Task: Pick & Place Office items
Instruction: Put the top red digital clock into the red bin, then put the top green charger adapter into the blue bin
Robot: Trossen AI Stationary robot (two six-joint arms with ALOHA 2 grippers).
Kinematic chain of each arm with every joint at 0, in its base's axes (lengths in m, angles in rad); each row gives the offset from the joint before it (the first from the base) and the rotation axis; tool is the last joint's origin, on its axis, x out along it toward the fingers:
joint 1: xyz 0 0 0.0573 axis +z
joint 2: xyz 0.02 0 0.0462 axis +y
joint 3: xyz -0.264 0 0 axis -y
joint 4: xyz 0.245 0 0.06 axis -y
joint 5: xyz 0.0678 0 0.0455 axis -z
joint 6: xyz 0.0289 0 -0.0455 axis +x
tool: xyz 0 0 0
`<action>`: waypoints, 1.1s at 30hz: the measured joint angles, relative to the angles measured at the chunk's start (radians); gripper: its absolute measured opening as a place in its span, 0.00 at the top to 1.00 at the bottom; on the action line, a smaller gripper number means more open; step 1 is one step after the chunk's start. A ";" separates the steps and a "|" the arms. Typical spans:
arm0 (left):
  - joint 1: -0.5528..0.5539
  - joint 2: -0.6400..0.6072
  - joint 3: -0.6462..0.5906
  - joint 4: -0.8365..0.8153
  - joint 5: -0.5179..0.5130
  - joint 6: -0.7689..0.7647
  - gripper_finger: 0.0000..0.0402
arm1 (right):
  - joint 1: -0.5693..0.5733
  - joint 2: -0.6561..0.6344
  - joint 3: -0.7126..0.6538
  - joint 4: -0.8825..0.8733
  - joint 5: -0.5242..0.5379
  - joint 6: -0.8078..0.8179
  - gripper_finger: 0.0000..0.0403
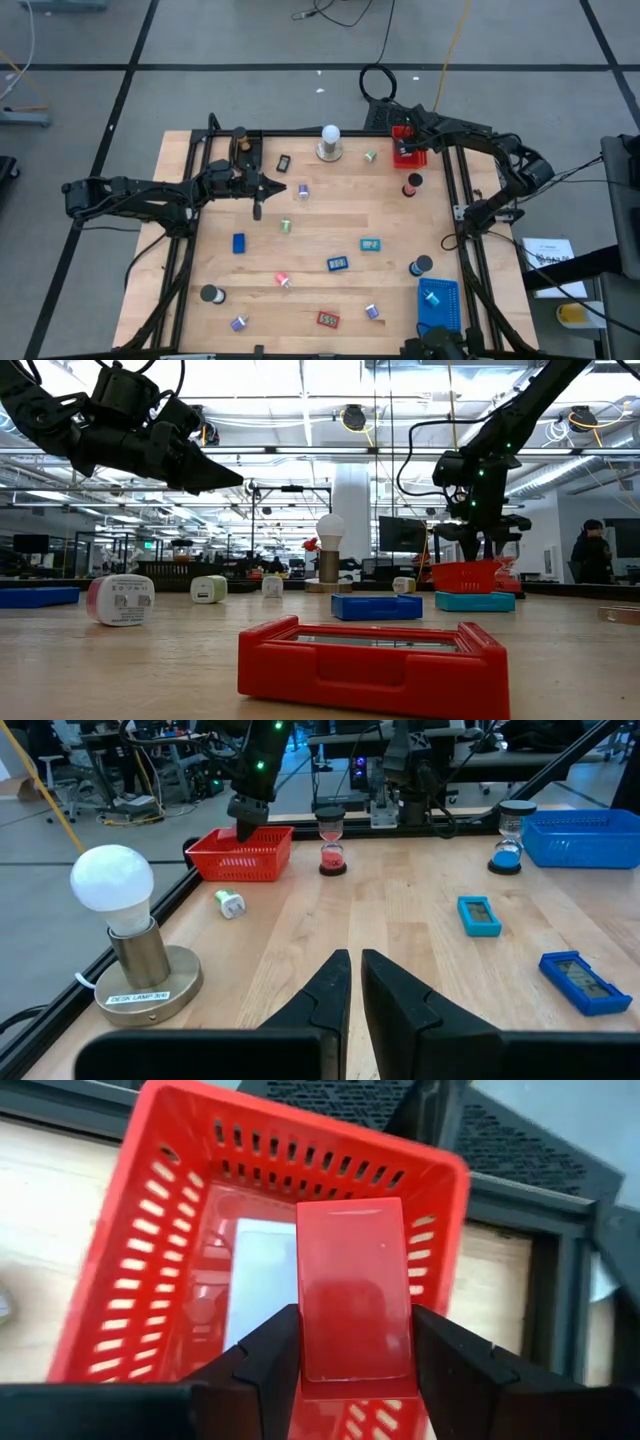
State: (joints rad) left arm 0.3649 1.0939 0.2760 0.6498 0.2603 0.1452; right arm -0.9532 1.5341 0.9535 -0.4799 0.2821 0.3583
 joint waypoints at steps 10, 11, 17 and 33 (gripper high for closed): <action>0.000 0.000 0.000 0.000 0.000 0.000 0.91 | 0.013 0.002 -0.003 -0.001 0.003 0.008 0.59; 0.000 0.000 0.000 0.000 0.000 0.000 0.91 | 0.013 0.003 -0.007 0.001 0.004 0.008 0.59; 0.000 0.000 0.000 0.000 0.000 0.000 0.91 | 0.013 0.004 -0.052 0.061 0.004 -0.002 0.58; 0.000 0.000 0.000 0.000 0.000 0.000 0.91 | 0.013 -0.033 -0.065 0.109 0.005 -0.062 0.40</action>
State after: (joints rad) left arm 0.3649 1.0935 0.2760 0.6498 0.2604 0.1452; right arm -0.9405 1.5010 0.8880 -0.3711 0.2873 0.2968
